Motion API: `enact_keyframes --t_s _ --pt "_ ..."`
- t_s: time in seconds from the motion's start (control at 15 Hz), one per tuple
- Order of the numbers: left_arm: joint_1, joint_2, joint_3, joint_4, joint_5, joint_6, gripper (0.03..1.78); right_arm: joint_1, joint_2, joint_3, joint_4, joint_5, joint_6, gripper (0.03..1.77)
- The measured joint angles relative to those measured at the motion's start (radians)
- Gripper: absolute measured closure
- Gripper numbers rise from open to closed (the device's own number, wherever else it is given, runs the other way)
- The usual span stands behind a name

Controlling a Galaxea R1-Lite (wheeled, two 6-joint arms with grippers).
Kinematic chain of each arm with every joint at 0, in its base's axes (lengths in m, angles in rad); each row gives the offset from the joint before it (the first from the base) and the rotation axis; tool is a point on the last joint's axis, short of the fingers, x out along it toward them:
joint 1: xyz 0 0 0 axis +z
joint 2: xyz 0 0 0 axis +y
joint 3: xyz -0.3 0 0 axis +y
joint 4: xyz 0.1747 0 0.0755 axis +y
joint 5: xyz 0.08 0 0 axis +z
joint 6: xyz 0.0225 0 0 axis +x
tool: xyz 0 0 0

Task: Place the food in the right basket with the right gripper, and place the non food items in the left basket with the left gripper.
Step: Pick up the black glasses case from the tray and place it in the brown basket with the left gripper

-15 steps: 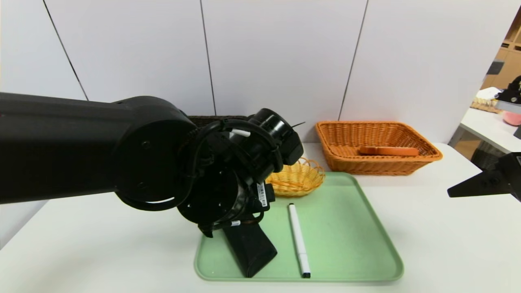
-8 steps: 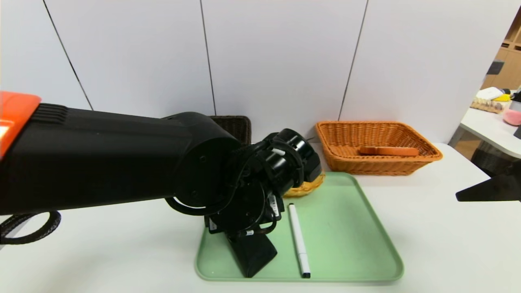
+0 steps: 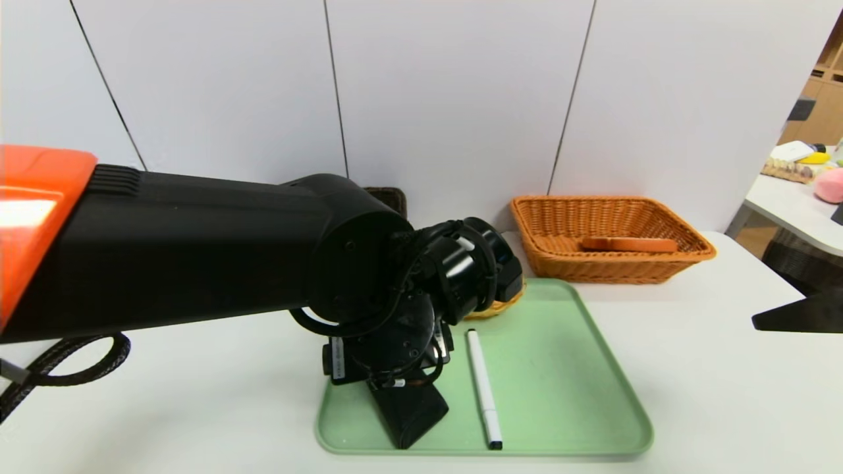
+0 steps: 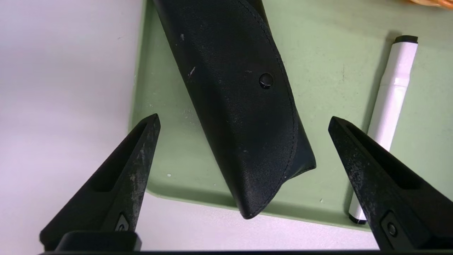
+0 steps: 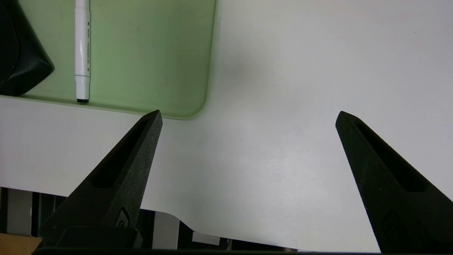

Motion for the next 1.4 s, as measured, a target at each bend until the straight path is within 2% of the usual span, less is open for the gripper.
enact_keyframes --t_s 0.93,1.4 --pt "0.038 0.086 -0.042 0.008 -0.014 -0.096 0.12 0.000 -0.050 0.022 -0.002 0.000 -0.005 0.11" --pt "0.054 0.124 -0.071 0.047 -0.023 -0.098 0.12 0.000 -0.053 0.022 -0.002 0.003 -0.005 0.11"
